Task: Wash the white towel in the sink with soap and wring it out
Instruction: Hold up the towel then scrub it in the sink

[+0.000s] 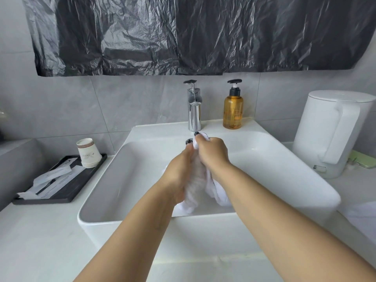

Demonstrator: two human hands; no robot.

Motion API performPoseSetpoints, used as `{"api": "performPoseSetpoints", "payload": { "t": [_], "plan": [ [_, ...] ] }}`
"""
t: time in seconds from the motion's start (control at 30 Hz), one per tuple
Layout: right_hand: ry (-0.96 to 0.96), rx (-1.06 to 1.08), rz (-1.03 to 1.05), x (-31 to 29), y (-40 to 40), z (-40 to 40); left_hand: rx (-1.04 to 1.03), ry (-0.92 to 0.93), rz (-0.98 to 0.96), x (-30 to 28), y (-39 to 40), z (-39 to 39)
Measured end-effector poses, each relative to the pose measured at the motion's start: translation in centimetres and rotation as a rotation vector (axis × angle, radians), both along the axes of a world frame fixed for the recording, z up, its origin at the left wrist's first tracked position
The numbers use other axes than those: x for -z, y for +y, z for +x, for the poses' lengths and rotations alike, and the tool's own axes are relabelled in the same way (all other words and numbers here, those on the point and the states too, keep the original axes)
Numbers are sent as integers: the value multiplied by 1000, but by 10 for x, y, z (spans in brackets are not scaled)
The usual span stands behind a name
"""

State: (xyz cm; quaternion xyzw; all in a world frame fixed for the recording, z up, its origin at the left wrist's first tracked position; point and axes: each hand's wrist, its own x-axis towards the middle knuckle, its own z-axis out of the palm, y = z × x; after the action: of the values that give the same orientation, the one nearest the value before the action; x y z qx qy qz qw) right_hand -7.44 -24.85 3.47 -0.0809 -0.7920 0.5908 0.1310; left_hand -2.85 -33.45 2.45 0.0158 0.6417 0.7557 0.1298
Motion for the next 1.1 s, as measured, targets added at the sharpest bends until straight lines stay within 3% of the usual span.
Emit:
{"api": "performPoseSetpoints", "payload": {
  "t": [0.2,0.3,0.43,0.53,0.67,0.9,1.1],
  "plan": [
    [153,-267,142,13,-18,51,-337,-65,235,-1,-15,-17],
    [171,-138,173,13,-17,41,-266,-84,184,-4,-11,-14],
    [49,15,154,3,3,6,-77,-62,83,-9,-2,1],
    [8,-21,167,3,1,12,-129,-79,137,-9,-1,1],
    [103,-182,333,12,-22,51,-310,-172,263,-6,-12,-11],
    [52,7,274,-3,-6,15,-87,-115,168,-8,-5,0],
    [72,-167,395,14,-18,37,-306,-185,193,-3,-13,-9]
  ]
}}
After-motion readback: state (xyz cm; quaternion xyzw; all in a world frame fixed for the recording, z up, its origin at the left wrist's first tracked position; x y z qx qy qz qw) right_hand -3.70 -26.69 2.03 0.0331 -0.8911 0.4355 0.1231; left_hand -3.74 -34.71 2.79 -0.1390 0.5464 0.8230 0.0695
